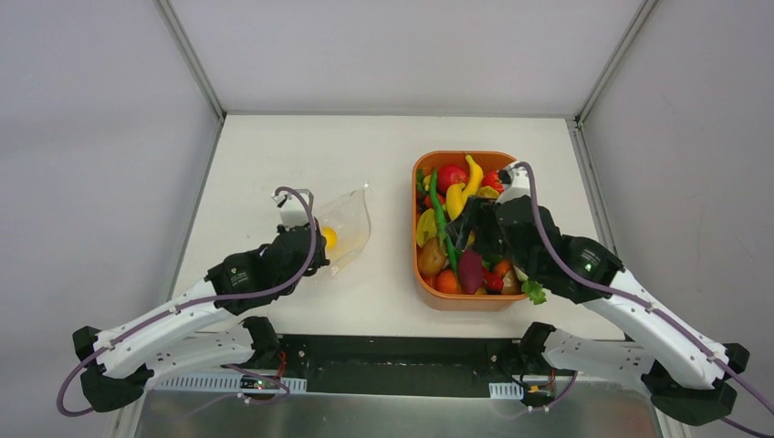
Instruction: Place the food in the zip-top bag and seal the zipper
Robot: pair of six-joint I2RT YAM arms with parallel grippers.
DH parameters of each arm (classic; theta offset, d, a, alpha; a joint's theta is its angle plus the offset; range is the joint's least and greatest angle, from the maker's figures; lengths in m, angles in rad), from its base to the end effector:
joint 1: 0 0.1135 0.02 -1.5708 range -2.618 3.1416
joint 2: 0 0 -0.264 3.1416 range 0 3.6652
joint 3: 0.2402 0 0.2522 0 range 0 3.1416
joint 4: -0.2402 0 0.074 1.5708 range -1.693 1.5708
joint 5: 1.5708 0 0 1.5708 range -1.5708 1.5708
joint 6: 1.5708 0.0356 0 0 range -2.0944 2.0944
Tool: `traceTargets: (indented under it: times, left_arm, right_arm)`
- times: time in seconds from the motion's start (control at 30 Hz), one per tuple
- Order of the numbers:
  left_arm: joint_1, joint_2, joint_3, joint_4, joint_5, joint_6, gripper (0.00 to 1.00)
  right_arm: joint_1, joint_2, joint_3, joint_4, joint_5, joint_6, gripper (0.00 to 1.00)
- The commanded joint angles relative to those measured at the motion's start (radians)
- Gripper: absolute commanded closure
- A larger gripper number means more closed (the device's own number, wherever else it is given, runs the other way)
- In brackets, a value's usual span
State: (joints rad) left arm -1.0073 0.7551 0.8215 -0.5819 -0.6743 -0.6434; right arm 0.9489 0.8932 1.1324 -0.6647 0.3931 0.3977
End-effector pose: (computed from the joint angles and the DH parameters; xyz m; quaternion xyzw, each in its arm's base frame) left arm 0.1025 -0.1207 0.3204 -0.0163 0.8320 -0.1553 0.5323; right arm 0.1134 0.1348 0.3914 -0.1225 0.8220 0.2031 0.5178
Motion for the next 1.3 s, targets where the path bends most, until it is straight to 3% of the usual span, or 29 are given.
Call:
traceTargets:
  times: [0.0, 0.23, 0.47, 0.53, 0.77, 0.97, 1.27]
  left_arm:
    - [-0.001, 0.016, -0.001, 0.024, -0.022, 0.006, 1.0]
    - [-0.001, 0.042, -0.001, 0.037, 0.001, 0.018, 1.0]
    - [-0.002, 0.018, -0.044, 0.053, 0.034, 0.009, 1.0]
    - [-0.001, 0.005, -0.054, 0.038, 0.042, 0.001, 1.0]
    - [-0.001, -0.055, -0.108, 0.03, 0.068, -0.012, 1.0]
    - [-0.002, -0.068, -0.115, 0.026, 0.092, 0.018, 1.0]
    - [-0.001, -0.055, -0.119, 0.03, 0.132, 0.017, 1.0]
  right_arm:
    - [0.001, -0.043, 0.026, -0.266, 0.044, 0.13, 0.23]
    - [0.002, -0.048, -0.054, -0.279, -0.043, 0.205, 0.21]
    - [0.001, -0.026, -0.123, -0.263, -0.034, 0.229, 0.36]
    - [0.001, -0.042, -0.146, -0.229, -0.036, 0.232, 0.46]
    - [0.002, -0.078, -0.214, -0.116, -0.027, 0.199, 0.53]
    - [0.002, -0.111, -0.218, -0.065, 0.014, 0.168, 0.74]
    - [0.002, -0.269, -0.276, 0.165, -0.095, 0.1, 0.73]
